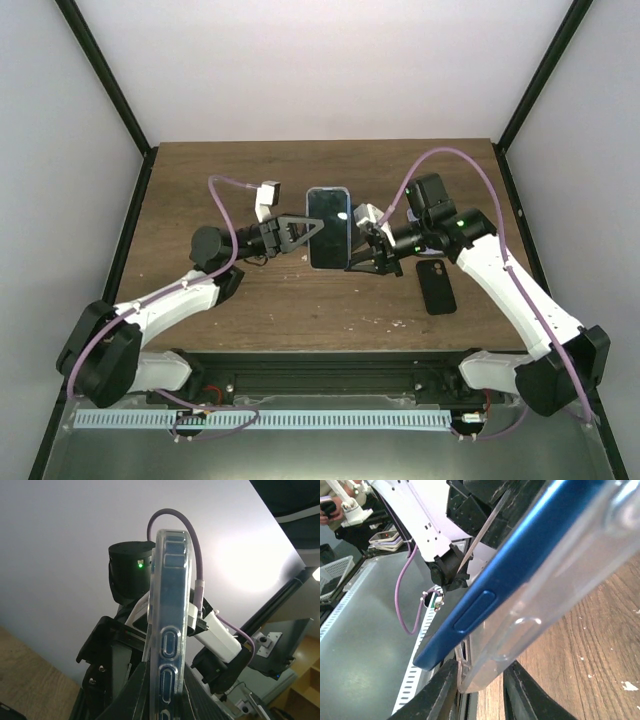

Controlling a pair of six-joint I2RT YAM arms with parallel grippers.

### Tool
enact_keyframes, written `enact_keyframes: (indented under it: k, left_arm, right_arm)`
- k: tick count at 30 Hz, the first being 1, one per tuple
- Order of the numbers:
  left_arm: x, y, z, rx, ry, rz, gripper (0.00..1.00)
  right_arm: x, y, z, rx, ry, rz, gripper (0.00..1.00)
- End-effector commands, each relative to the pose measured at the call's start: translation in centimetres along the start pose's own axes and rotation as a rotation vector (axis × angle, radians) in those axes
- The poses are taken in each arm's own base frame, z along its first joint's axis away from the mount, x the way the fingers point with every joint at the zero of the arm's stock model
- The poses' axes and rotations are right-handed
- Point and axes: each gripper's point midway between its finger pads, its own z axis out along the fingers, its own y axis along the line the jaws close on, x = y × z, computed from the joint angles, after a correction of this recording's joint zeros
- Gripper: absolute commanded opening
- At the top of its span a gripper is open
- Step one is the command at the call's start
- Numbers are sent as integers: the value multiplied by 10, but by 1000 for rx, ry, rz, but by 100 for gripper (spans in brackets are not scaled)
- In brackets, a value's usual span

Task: Take the phone out of the phone case
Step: Remove the phone case from the phone.

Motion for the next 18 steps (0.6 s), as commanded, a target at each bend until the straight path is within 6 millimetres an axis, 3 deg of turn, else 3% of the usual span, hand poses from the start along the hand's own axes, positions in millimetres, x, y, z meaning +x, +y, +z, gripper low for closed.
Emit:
enact_keyframes:
  k: [1, 13, 18]
  left_arm:
    - [65, -34, 2, 106, 298, -68, 0]
    - [79, -7, 7, -28, 365, -44, 0]
    - [93, 12, 2, -110, 403, -50, 0]
  right_arm:
    - [-69, -56, -27, 231, -125, -205, 27]
    - [-104, -56, -33, 88, -225, -27, 40]
    - [-110, -40, -37, -27, -267, 2, 43]
